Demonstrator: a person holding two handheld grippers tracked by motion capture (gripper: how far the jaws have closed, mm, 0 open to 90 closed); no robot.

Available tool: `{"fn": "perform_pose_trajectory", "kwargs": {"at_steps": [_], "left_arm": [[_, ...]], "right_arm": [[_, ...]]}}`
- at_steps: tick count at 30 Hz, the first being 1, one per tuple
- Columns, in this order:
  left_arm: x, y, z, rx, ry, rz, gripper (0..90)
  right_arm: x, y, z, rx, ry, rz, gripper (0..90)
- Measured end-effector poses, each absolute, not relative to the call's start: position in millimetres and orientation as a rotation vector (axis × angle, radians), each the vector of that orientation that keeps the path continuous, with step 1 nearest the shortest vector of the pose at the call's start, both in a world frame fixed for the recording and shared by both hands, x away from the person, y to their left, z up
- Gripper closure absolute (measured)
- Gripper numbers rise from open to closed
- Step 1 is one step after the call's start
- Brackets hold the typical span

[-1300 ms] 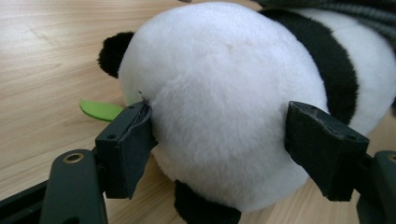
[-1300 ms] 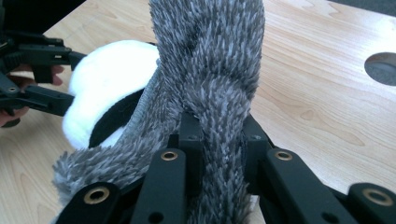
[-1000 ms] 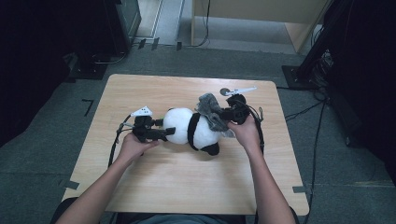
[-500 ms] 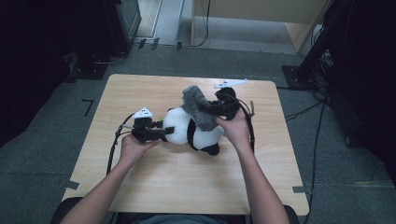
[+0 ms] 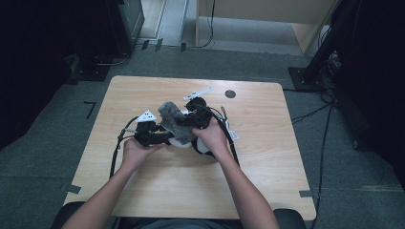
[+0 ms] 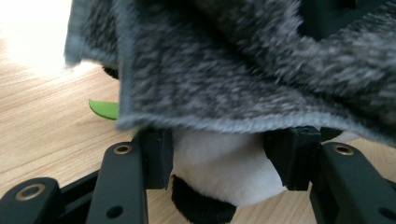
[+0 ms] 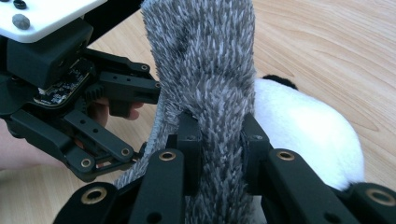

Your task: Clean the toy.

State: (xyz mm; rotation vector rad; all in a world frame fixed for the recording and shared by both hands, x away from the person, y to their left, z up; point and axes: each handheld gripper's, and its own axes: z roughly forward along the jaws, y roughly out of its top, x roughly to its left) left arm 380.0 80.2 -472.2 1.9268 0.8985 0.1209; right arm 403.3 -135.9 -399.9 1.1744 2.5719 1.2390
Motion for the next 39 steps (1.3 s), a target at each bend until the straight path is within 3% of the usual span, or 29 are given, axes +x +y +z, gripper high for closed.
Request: {"fn": "perform_pose_trajectory", "kwargs": {"at_steps": [24, 39], "left_arm": [[381, 81, -473, 1.916, 0.894, 0.104, 47.8], [382, 82, -472, 1.909, 0.895, 0.089, 49.4]], "right_arm": [[381, -249, -387, 1.369, 2.362, 1.226, 73.4], [378, -297, -403, 1.510, 2.272, 1.220, 74.2]]}}
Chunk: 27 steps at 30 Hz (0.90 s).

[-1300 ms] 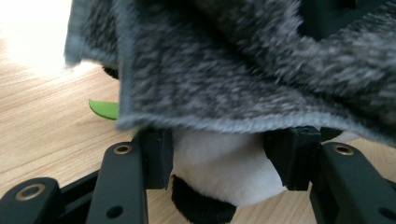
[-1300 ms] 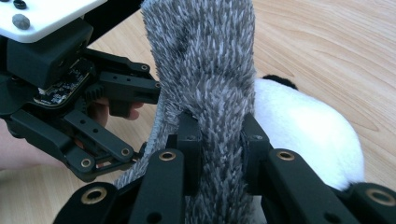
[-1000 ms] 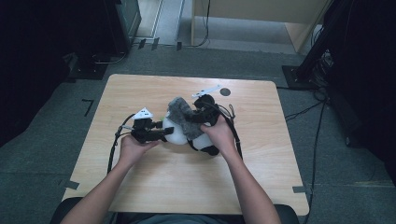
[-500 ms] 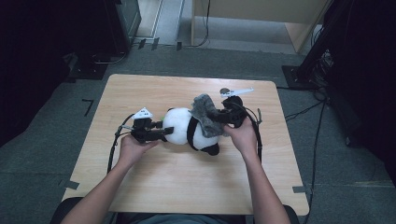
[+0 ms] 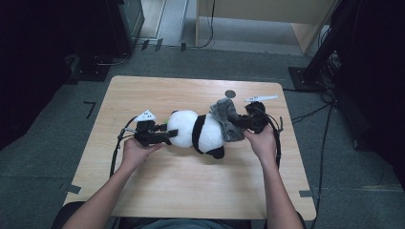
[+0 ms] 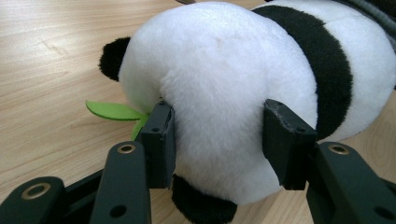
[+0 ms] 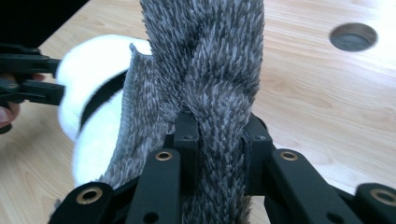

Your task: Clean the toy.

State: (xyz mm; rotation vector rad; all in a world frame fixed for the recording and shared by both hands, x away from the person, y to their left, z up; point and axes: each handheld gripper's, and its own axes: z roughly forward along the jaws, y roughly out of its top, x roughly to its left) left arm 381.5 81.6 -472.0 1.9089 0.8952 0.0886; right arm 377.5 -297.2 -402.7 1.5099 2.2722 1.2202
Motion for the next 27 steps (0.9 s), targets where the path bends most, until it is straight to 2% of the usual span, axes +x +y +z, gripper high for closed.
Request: {"fn": "perform_pose_trajectory", "kwargs": {"at_steps": [6, 12, 16, 20, 27], "left_arm": [[382, 83, -472, 1.913, 0.903, 0.077, 50.1], [381, 84, -471, 1.915, 0.914, 0.071, 51.8], [380, 83, -470, 1.916, 0.916, 0.076, 52.0], [379, 83, -469, 1.924, 0.914, 0.078, 51.9], [378, 83, -469, 1.920, 0.917, 0.084, 51.9]], "right_arm": [[378, -309, -404, 1.554, 2.248, 1.184, 75.5], [363, -301, -370, 1.439, 2.216, 1.308, 75.8], [350, -276, -347, 1.309, 2.242, 1.379, 75.7], [343, -242, -340, 1.193, 2.303, 1.434, 75.7], [350, -179, -371, 1.121, 2.422, 1.408, 75.5]]}}
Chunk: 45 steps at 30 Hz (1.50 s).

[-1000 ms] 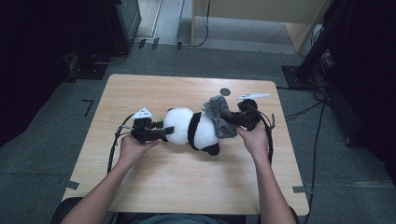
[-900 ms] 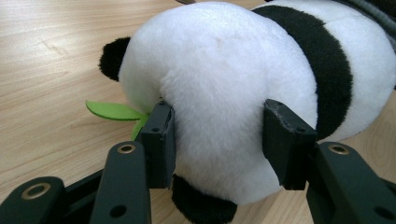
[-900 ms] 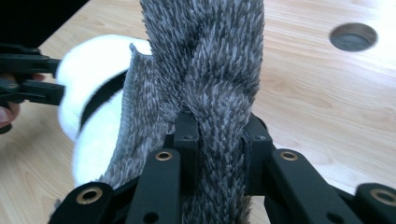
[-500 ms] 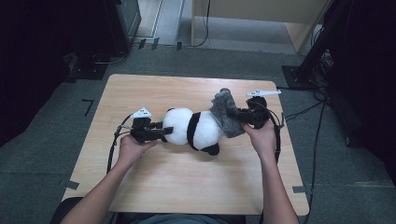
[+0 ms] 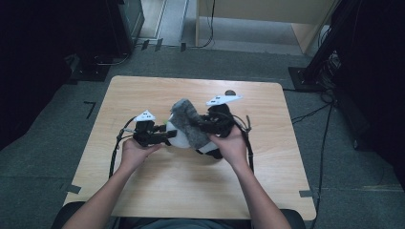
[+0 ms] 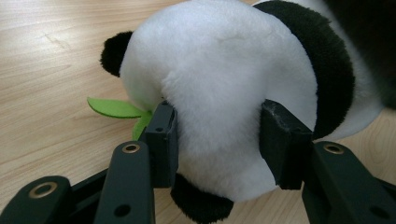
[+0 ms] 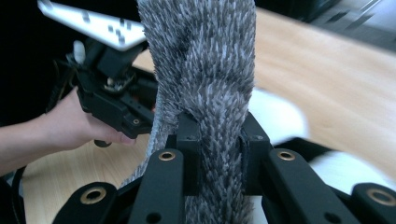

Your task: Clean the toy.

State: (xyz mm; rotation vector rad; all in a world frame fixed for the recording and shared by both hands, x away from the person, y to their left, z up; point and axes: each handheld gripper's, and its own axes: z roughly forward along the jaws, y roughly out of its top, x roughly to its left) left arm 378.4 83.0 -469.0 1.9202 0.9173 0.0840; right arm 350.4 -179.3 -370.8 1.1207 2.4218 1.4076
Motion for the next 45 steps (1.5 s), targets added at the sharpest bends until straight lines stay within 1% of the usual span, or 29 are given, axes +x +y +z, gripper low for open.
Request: {"fn": "perform_pose_trajectory", "kwargs": {"at_steps": [5, 8, 11, 20, 26, 34, 45], "left_arm": [[378, 83, -469, 1.916, 0.921, 0.084, 52.0], [378, 83, -469, 1.921, 0.925, 0.089, 52.1], [379, 83, -470, 1.920, 0.921, 0.086, 52.1], [379, 83, -470, 1.932, 0.912, 0.103, 51.2], [378, 83, -470, 1.929, 0.914, 0.099, 51.1], [378, 84, -470, 1.929, 0.917, 0.096, 51.2], [376, 83, -470, 1.914, 0.925, 0.081, 52.2]], "right_arm": [[360, -152, -398, 1.138, 2.497, 1.371, 75.5], [364, -147, -410, 1.144, 2.508, 1.285, 74.9], [366, -151, -419, 1.149, 2.500, 1.307, 74.2], [358, -173, -408, 1.150, 2.460, 1.203, 73.3], [354, -194, -407, 1.203, 2.435, 1.234, 71.2], [347, -212, -399, 1.214, 2.421, 1.214, 72.0], [346, -246, -397, 1.309, 2.343, 1.249, 71.6]]}}
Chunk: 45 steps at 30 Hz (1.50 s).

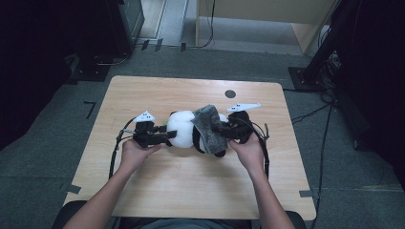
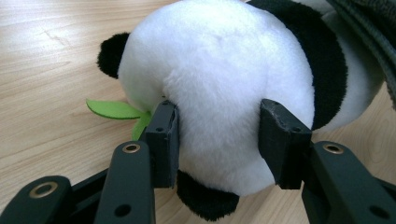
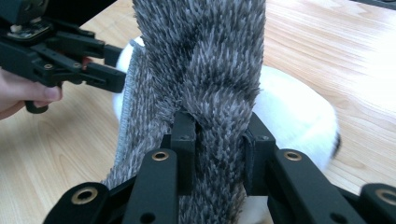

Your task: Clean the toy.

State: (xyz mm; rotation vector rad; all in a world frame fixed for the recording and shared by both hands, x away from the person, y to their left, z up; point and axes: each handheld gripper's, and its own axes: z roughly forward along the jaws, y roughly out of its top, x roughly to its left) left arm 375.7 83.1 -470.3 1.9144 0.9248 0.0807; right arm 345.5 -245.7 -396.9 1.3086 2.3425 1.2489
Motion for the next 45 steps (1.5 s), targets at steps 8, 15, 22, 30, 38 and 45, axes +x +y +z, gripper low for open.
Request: {"fn": "perform_pose_trajectory", "kwargs": {"at_steps": [8, 15, 22, 30, 38, 45], "left_arm": [[376, 83, -470, 1.917, 0.920, 0.085, 52.3], [376, 83, -470, 1.912, 0.924, 0.079, 52.4], [376, 83, -470, 1.908, 0.933, 0.070, 52.5], [375, 83, -470, 1.903, 0.944, 0.075, 52.7], [374, 81, -473, 1.875, 0.949, 0.101, 52.5], [369, 80, -474, 1.860, 0.956, 0.120, 52.6]], "right_arm": [[345, -266, -400, 1.383, 2.289, 1.270, 71.7], [346, -279, -402, 1.427, 2.251, 1.257, 72.2], [345, -290, -398, 1.451, 2.216, 1.257, 74.0], [333, -274, -366, 1.331, 2.200, 1.374, 74.6], [344, -219, -359, 1.174, 2.312, 1.402, 74.6], [366, -177, -372, 1.110, 2.408, 1.382, 74.4]]}}
